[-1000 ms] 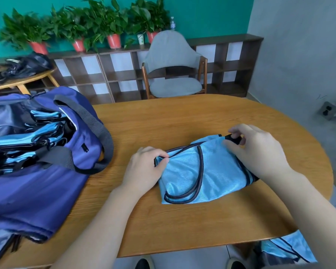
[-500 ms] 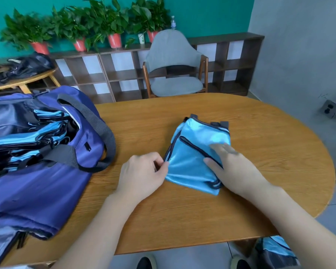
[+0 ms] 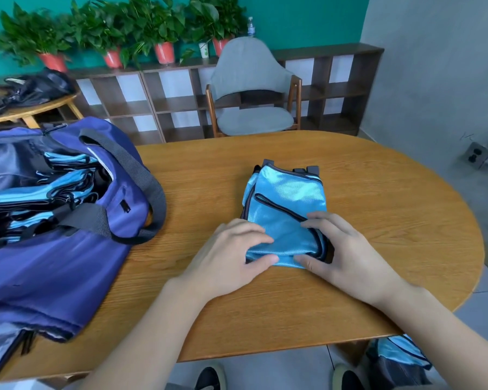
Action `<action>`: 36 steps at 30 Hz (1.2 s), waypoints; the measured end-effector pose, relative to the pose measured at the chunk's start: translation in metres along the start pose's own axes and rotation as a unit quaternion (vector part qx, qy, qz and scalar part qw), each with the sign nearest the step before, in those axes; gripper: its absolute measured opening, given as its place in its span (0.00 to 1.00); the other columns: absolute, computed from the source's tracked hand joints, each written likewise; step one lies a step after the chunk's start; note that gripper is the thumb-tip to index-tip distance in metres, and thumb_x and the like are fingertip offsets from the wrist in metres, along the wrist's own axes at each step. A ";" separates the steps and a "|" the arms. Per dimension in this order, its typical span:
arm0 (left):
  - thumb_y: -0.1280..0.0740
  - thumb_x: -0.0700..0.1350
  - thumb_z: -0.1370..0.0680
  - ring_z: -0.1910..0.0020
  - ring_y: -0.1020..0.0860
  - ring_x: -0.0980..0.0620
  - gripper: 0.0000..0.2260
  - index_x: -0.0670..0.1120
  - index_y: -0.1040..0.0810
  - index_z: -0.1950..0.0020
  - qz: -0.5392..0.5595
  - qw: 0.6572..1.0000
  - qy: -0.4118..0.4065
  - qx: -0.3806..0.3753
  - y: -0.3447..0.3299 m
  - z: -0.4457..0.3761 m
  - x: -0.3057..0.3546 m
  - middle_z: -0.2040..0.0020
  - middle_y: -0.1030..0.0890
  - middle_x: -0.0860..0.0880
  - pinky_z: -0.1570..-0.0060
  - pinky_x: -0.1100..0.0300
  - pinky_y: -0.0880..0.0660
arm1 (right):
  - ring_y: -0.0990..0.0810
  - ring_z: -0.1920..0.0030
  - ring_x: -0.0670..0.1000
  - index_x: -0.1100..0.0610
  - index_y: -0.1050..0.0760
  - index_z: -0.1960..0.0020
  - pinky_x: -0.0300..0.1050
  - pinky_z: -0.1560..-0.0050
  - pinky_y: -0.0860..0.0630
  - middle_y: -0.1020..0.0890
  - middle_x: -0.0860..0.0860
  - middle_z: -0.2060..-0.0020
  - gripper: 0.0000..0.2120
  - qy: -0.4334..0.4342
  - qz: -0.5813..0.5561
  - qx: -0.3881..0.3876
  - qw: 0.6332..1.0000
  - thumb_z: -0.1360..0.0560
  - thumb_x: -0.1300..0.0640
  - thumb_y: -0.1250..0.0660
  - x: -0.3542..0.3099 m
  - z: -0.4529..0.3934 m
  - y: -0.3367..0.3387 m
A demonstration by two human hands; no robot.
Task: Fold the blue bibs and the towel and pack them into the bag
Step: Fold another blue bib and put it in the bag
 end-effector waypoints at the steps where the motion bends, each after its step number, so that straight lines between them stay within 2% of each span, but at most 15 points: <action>1: 0.36 0.67 0.23 0.34 0.32 0.66 0.23 0.57 0.20 0.34 -0.004 1.000 0.000 -0.006 -0.001 0.000 0.000 0.36 0.23 0.62 0.30 0.56 0.33 | 0.30 0.30 0.43 0.49 0.26 0.33 0.34 0.28 0.37 0.29 0.43 0.32 0.26 -0.001 0.003 0.015 1.000 0.28 0.44 0.27 0.000 0.001 0.001; 4: 0.37 0.71 0.26 0.34 0.34 0.66 0.26 0.60 0.20 0.34 0.012 1.000 0.010 -0.019 0.001 0.000 -0.001 0.36 0.24 0.64 0.32 0.61 0.34 | 0.27 0.33 0.44 0.53 0.24 0.38 0.25 0.32 0.40 0.27 0.46 0.33 0.21 0.000 0.000 0.038 0.999 0.30 0.60 0.26 0.004 0.004 0.002; 7: 0.33 0.73 0.30 0.34 0.33 0.66 0.28 0.61 0.20 0.34 0.030 0.999 0.018 -0.032 0.002 0.003 -0.005 0.36 0.25 0.65 0.33 0.62 0.34 | 0.26 0.33 0.44 0.52 0.23 0.41 0.29 0.32 0.37 0.26 0.46 0.34 0.19 0.022 -0.009 0.034 0.999 0.30 0.64 0.27 0.006 0.006 0.006; 9: 0.31 0.72 0.31 0.34 0.32 0.66 0.28 0.61 0.19 0.36 0.042 0.998 0.018 -0.031 0.003 0.006 -0.007 0.36 0.23 0.65 0.33 0.61 0.32 | 0.26 0.33 0.44 0.51 0.23 0.42 0.37 0.31 0.32 0.25 0.45 0.35 0.17 0.052 -0.016 0.024 0.998 0.29 0.61 0.26 0.004 0.008 0.009; 11: 0.29 0.69 0.30 0.36 0.30 0.67 0.23 0.60 0.16 0.40 0.041 0.999 0.010 -0.015 0.005 0.007 -0.009 0.38 0.21 0.64 0.34 0.61 0.29 | 0.26 0.33 0.45 0.51 0.21 0.43 0.43 0.31 0.30 0.23 0.45 0.36 0.14 0.096 -0.011 0.012 0.995 0.27 0.52 0.25 -0.002 0.010 0.010; 13: 0.28 0.65 0.29 0.38 0.27 0.66 0.17 0.60 0.14 0.44 0.043 0.999 0.000 0.005 0.007 0.008 -0.009 0.40 0.19 0.63 0.37 0.60 0.27 | 0.26 0.33 0.44 0.49 0.19 0.42 0.47 0.33 0.29 0.21 0.43 0.38 0.16 0.120 0.010 -0.010 0.993 0.25 0.41 0.28 -0.006 0.011 0.005; 15: 0.28 0.63 0.28 0.40 0.26 0.65 0.13 0.59 0.13 0.48 0.054 0.998 -0.005 0.018 0.008 0.009 -0.007 0.42 0.18 0.62 0.38 0.59 0.25 | 0.26 0.34 0.42 0.46 0.18 0.43 0.51 0.36 0.27 0.21 0.39 0.40 0.18 0.112 0.036 -0.023 0.993 0.24 0.36 0.33 -0.006 0.010 0.001; 20: 0.28 0.57 0.24 0.43 0.24 0.63 0.08 0.55 0.13 0.52 0.066 0.997 -0.009 0.027 0.004 0.005 -0.003 0.47 0.16 0.62 0.38 0.56 0.29 | 0.23 0.40 0.41 0.45 0.17 0.49 0.48 0.39 0.29 0.19 0.38 0.44 0.17 0.115 0.064 0.006 0.991 0.24 0.35 0.36 -0.010 0.008 -0.003; 23: 0.29 0.54 0.22 0.46 0.23 0.63 0.07 0.52 0.14 0.51 0.062 0.997 -0.009 0.044 0.003 0.005 0.001 0.50 0.16 0.60 0.39 0.63 0.33 | 0.22 0.41 0.44 0.46 0.18 0.48 0.46 0.39 0.29 0.19 0.39 0.45 0.19 0.112 0.088 0.009 0.990 0.25 0.32 0.35 -0.013 0.007 -0.003; 25: 0.30 0.52 0.21 0.47 0.23 0.64 0.07 0.51 0.14 0.51 0.077 0.995 -0.002 0.064 0.005 0.004 0.004 0.51 0.15 0.59 0.40 0.69 0.34 | 0.21 0.42 0.45 0.47 0.19 0.48 0.47 0.39 0.29 0.18 0.40 0.46 0.17 0.114 0.095 0.013 0.989 0.23 0.35 0.36 -0.014 0.007 -0.004; 28: 0.31 0.52 0.20 0.49 0.22 0.62 0.06 0.52 0.16 0.52 0.101 0.992 0.002 0.080 0.007 0.005 0.007 0.54 0.17 0.62 0.43 0.66 0.32 | 0.20 0.47 0.46 0.50 0.20 0.48 0.47 0.38 0.29 0.18 0.42 0.51 0.13 0.116 0.089 0.037 0.989 0.21 0.43 0.37 -0.016 0.006 -0.002; 30: 0.31 0.58 0.22 0.49 0.22 0.61 0.09 0.54 0.16 0.51 0.119 0.989 0.010 0.088 0.009 0.007 0.009 0.54 0.18 0.65 0.45 0.66 0.32 | 0.21 0.49 0.45 0.51 0.21 0.47 0.40 0.37 0.32 0.18 0.43 0.54 0.13 0.092 0.058 0.052 0.993 0.21 0.43 0.38 -0.014 0.005 0.003; 33: 0.29 0.68 0.31 0.42 0.24 0.62 0.21 0.61 0.19 0.42 0.144 0.987 0.034 0.065 0.011 0.011 0.010 0.47 0.20 0.68 0.42 0.69 0.31 | 0.23 0.50 0.40 0.50 0.22 0.48 0.31 0.41 0.36 0.20 0.38 0.55 0.12 0.055 -0.003 0.066 0.996 0.20 0.43 0.36 -0.012 0.006 0.008; 34: 0.26 0.68 0.34 0.40 0.25 0.62 0.25 0.62 0.21 0.39 0.140 0.988 0.037 0.058 0.011 0.012 0.010 0.45 0.20 0.68 0.40 0.70 0.32 | 0.23 0.51 0.40 0.49 0.22 0.49 0.30 0.42 0.35 0.20 0.37 0.56 0.10 0.048 -0.017 0.065 0.997 0.20 0.43 0.35 -0.012 0.006 0.009; 36: 0.23 0.64 0.32 0.39 0.26 0.63 0.25 0.64 0.23 0.37 0.118 0.990 0.037 0.060 0.010 0.011 0.011 0.46 0.21 0.70 0.39 0.69 0.33 | 0.23 0.53 0.40 0.48 0.21 0.50 0.30 0.47 0.34 0.19 0.37 0.58 0.09 0.037 -0.043 0.064 0.996 0.21 0.44 0.34 -0.012 0.005 0.011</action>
Point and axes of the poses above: each hand's wrist, its own z-axis away from the middle knuckle, its own y-axis out of the back of the hand, x = y × z, the point moved 5 cm from there along -z, towards the middle knuckle
